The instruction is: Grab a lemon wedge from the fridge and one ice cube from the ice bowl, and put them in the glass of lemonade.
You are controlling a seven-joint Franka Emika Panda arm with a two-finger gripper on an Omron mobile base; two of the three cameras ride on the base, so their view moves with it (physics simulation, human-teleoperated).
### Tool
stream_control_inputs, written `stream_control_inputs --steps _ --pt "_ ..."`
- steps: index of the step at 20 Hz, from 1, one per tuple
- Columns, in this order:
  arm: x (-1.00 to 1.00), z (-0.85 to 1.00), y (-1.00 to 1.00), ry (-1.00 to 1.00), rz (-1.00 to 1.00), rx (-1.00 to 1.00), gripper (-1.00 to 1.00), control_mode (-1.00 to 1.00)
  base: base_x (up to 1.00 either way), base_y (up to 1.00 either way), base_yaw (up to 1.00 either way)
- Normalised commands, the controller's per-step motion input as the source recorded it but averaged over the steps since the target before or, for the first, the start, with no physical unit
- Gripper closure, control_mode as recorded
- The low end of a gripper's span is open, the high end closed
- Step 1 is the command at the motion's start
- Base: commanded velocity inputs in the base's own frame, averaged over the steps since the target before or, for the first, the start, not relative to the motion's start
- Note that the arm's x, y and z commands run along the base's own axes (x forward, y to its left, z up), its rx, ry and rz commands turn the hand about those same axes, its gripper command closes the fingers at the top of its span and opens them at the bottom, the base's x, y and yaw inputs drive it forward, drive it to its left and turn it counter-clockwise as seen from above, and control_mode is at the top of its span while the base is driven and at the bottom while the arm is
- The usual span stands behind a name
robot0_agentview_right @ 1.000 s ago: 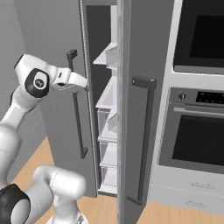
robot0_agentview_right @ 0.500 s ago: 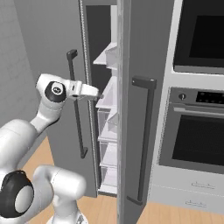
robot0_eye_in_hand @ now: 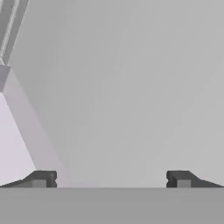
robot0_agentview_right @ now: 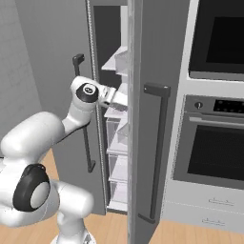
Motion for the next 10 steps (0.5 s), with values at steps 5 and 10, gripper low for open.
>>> stream_control_inputs --steps 5,10 --pt "0.0 0.0 -1.0 0.0 -0.19 0.0 -1.0 -1.0 0.0 0.0 0.0" --pt "-0.03 0.0 -0.87 -0.04 -0.15 0.0 -1.0 -1.0 0.0 0.0 0.0"
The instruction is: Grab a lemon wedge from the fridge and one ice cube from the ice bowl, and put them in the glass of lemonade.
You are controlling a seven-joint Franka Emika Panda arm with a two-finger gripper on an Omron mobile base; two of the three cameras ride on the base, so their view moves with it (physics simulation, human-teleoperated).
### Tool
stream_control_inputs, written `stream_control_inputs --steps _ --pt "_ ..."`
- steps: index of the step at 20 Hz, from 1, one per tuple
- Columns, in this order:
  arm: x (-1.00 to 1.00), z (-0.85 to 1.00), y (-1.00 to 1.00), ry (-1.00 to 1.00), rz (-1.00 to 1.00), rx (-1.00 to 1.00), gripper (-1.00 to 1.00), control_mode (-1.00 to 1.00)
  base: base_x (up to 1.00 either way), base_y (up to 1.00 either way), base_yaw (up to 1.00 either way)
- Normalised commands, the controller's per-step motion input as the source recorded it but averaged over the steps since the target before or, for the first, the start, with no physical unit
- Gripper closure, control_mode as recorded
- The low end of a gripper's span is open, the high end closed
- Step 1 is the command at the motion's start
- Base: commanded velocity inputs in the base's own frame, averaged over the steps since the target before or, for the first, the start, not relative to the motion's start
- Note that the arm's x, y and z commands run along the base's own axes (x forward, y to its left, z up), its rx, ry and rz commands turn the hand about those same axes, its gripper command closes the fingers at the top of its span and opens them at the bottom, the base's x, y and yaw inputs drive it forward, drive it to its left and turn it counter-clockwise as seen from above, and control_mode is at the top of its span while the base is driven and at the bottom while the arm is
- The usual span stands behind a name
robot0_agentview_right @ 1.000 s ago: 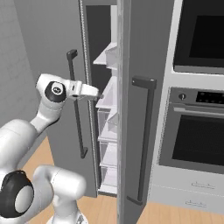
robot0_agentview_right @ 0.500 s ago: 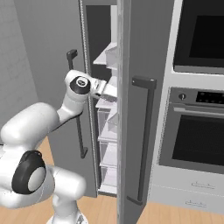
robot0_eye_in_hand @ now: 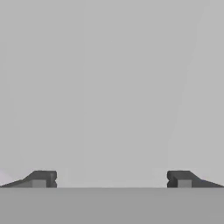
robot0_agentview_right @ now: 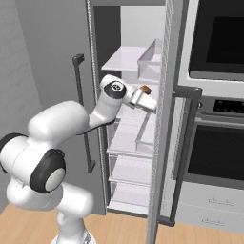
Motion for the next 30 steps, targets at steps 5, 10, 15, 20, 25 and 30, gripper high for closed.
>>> stream_control_inputs --steps 5,10,15,20,25,30 --pt "-0.37 0.05 0.35 -0.13 0.02 0.0 -1.0 -1.0 0.0 0.0 0.0" --pt "-0.43 0.0 1.0 -0.23 0.16 -0.01 -1.0 -1.0 0.0 0.0 0.0" --pt "-0.02 -0.15 1.0 -0.09 0.41 0.09 -1.0 -1.0 0.0 0.0 0.0" --pt "0.04 -0.56 0.9 0.02 0.73 0.17 -1.0 -1.0 0.0 0.0 0.0" --pt "0.29 -0.43 0.71 0.16 0.75 0.28 -1.0 -1.0 0.0 0.0 0.0" --pt "-0.11 0.03 0.28 0.34 0.34 0.19 -1.0 -1.0 0.0 0.0 0.0"
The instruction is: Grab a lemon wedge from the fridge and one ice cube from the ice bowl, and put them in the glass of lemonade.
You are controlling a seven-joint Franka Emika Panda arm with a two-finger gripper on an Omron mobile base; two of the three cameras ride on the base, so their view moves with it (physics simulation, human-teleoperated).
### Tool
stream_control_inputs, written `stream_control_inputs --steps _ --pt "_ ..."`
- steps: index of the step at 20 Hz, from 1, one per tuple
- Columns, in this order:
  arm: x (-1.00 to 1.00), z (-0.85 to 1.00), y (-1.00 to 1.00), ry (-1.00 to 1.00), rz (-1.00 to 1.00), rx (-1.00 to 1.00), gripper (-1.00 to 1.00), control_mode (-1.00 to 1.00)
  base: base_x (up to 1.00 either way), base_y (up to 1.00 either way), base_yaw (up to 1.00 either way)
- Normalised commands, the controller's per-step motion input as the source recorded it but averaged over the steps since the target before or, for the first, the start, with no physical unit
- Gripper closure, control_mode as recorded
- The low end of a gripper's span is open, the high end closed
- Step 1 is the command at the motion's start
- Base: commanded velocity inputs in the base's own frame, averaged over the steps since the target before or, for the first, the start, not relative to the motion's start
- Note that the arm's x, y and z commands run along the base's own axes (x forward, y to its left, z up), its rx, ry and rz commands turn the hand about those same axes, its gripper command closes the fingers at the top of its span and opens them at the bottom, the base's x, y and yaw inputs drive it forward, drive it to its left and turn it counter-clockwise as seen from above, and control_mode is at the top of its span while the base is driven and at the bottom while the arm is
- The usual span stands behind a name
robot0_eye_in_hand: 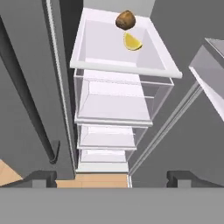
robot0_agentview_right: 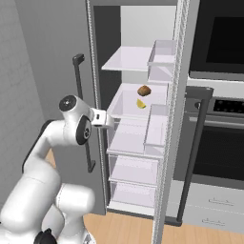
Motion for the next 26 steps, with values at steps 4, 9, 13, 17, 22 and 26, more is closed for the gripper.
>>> stream_control_inputs --steps 4,9,13,17,22,26 --pt "-0.94 0.36 0.0 0.19 0.0 0.0 -1.0 -1.0 0.0 0.0 0.0" --pt "-0.84 0.42 0.01 0.0 0.0 0.01 -1.0 -1.0 0.0 0.0 0.0" --pt "-0.56 0.36 0.02 -0.02 0.0 0.12 -1.0 -1.0 0.0 0.0 0.0" --pt "-0.25 0.36 0.0 -0.02 -0.03 0.14 -1.0 -1.0 0.0 0.0 0.0" --pt "-0.16 0.05 -0.07 0.08 -0.15 0.01 -1.0 -1.0 0.0 0.0 0.0" --pt "0.0 0.0 -0.03 0.0 -0.08 0.0 -1.0 -1.0 0.0 0.0 0.0"
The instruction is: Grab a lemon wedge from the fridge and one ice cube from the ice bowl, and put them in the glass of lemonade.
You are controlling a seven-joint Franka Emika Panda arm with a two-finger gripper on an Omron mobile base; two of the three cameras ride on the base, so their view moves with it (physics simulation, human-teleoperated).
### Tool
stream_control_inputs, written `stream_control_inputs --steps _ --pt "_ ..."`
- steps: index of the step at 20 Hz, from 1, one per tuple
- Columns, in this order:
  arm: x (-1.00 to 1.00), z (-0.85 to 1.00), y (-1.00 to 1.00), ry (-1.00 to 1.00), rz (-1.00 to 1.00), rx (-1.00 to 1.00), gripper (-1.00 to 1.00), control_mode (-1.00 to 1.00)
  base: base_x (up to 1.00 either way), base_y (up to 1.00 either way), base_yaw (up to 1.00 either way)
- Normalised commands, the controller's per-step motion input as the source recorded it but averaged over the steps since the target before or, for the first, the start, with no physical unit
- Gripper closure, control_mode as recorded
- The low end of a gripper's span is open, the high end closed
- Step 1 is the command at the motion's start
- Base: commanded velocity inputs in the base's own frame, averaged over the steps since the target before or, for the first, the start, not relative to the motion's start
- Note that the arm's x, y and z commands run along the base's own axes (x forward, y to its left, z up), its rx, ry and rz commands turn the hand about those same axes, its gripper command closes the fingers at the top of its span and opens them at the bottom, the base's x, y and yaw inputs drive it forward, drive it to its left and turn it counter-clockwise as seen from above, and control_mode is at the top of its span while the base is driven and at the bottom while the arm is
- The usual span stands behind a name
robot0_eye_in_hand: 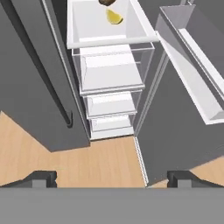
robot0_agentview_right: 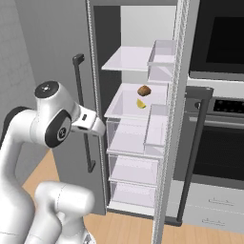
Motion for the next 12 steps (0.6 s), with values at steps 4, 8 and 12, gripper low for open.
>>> stream_control_inputs --steps 4,8,12 --pt "-0.1 0.21 0.09 -0.25 0.0 0.03 -1.0 -1.0 0.0 0.0 0.0" --pt "-0.24 0.07 0.0 -0.13 -0.02 0.04 -1.0 -1.0 0.0 0.0 0.0" --pt "0.0 0.0 0.0 0.0 -0.09 0.0 -1.0 -1.0 0.0 0.0 0.0"
